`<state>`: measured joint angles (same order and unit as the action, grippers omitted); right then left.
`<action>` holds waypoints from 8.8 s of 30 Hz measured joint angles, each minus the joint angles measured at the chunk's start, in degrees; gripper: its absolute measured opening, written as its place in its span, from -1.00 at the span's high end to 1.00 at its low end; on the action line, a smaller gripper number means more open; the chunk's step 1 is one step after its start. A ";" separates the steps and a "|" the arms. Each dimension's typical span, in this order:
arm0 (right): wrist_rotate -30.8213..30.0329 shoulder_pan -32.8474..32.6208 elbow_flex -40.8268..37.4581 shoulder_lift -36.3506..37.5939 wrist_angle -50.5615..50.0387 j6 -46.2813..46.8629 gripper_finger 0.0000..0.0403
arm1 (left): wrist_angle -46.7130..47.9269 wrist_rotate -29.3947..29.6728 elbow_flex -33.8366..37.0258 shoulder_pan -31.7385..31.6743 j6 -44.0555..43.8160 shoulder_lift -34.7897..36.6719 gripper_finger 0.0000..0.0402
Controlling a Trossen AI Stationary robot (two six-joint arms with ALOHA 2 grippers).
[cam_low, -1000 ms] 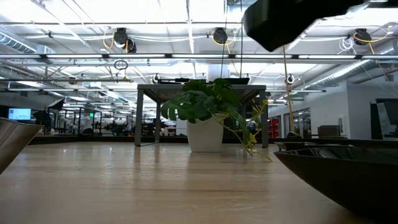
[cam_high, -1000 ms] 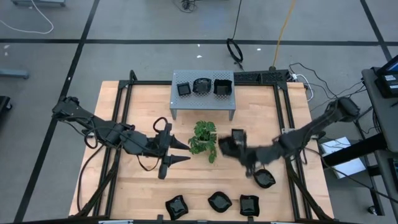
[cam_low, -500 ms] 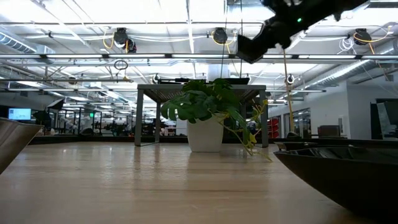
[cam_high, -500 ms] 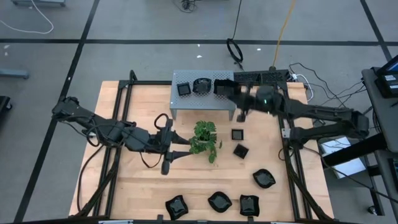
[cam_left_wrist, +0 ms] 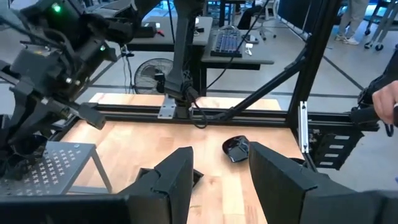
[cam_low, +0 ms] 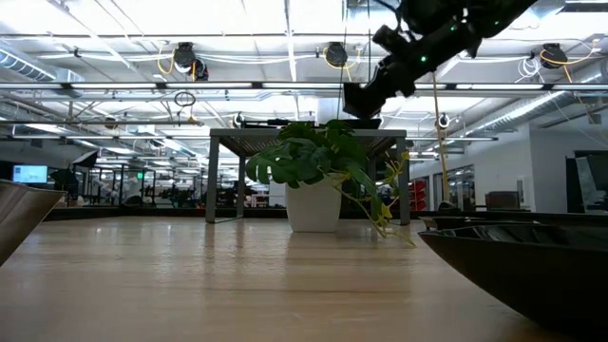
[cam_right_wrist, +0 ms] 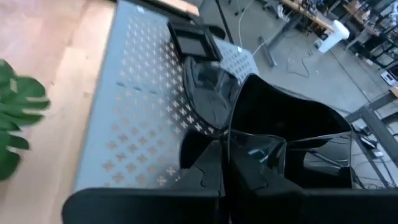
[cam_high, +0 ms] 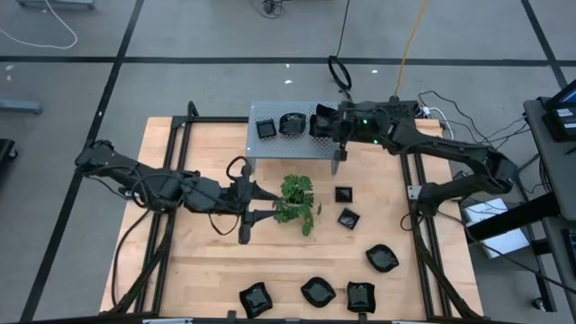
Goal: Pick & Place Mini shaped plates
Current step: Stack the black distorted square shaped plate on top of the other black distorted square shaped plate on the shelf, then stack the black leaf shaped plate on top of the other black leaf shaped plate on the shelf
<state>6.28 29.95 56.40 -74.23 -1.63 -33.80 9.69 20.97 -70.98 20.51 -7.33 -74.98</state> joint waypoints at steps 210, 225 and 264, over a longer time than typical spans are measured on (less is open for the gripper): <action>-3.15 -36.16 -7.52 16.30 -34.13 59.87 0.43 | 12.47 0.37 -0.02 -1.75 -3.39 0.00 0.21; -4.00 -53.71 -16.80 16.21 -39.26 79.21 0.36 | 13.47 0.39 -0.02 -1.75 -3.31 0.00 0.21; 11.99 -54.05 -35.89 16.17 -19.37 75.12 0.84 | 14.15 0.68 -0.02 -1.75 -3.42 0.00 0.21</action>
<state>18.27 -24.10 20.51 -58.06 -20.99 41.32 23.83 21.65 -71.00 18.76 -10.74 -74.98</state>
